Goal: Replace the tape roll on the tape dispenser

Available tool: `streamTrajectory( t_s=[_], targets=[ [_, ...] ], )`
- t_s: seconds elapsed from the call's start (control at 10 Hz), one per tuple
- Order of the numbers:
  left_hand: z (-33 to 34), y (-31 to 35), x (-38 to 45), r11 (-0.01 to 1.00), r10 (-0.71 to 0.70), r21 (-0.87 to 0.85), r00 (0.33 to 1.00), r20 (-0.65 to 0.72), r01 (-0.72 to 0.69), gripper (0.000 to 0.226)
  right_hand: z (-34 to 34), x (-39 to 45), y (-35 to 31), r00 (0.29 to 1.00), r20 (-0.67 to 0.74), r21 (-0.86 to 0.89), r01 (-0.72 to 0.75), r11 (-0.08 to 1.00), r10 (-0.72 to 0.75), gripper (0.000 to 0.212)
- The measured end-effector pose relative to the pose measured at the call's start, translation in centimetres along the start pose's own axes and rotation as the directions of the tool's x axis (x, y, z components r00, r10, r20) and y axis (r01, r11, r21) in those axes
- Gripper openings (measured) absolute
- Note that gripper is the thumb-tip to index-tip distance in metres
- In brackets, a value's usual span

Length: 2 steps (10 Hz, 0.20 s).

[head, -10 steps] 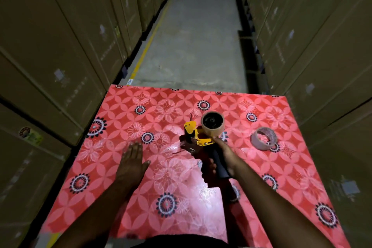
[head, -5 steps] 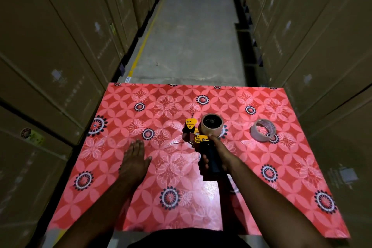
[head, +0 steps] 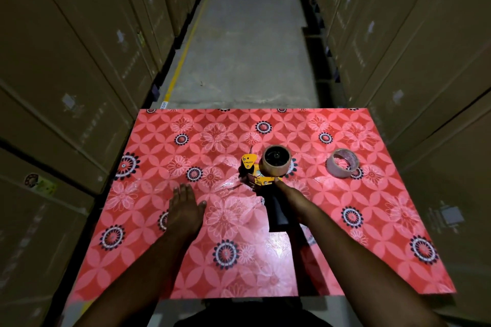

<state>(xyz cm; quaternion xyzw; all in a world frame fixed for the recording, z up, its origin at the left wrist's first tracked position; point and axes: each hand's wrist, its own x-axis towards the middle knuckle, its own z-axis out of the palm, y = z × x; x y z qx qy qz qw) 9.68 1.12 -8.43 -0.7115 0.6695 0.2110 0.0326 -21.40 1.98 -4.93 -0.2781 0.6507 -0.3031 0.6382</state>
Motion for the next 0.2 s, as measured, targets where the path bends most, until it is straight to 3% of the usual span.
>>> streamTrajectory(
  t_s=[0.1,0.2],
  targets=[
    [-0.1,0.8,-1.0,0.992,0.031,-0.119,0.999,-0.042,-0.036,0.072,-0.2,-1.6,-0.7,0.996,-0.048,-0.235,0.063,0.970,-0.076,0.038],
    [0.2,1.5,-2.1,0.980,0.111,-0.159,0.990,-0.085,-0.123,0.066,-0.5,-2.9,-0.4,0.954,-0.140,-0.587,0.137,0.798,-0.266,0.037]
  ],
)
